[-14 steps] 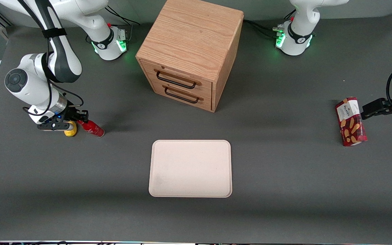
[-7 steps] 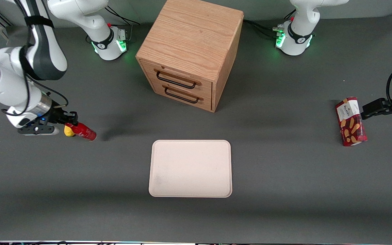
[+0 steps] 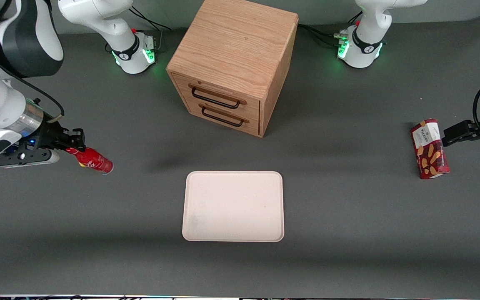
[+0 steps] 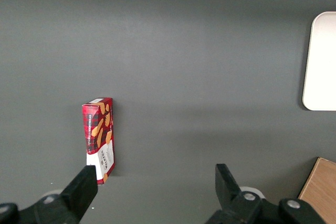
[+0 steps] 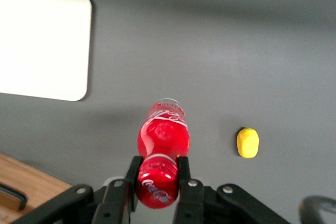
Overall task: Place coke bottle on tray
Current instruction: 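Carry the held bottle with the right gripper over the white tray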
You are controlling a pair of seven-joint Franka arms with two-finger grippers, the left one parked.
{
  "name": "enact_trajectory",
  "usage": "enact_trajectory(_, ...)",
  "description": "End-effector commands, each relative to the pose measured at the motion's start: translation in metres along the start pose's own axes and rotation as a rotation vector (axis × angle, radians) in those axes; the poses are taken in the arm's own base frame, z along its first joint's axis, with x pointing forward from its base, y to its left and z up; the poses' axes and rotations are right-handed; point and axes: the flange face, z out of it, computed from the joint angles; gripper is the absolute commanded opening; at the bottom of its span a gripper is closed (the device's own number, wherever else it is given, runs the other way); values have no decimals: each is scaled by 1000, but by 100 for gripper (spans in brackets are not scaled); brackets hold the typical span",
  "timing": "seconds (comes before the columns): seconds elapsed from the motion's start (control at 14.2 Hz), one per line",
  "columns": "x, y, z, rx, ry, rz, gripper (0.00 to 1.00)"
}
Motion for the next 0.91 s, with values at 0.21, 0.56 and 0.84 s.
enact_trajectory(0.21, 74, -68, -37, -41, 7, -78, 0)
enact_trajectory(0.56, 112, -115, 4, 15, 124, -120, 0)
enact_trajectory(0.84, 142, -155, 48, 71, 215, -171, 0)
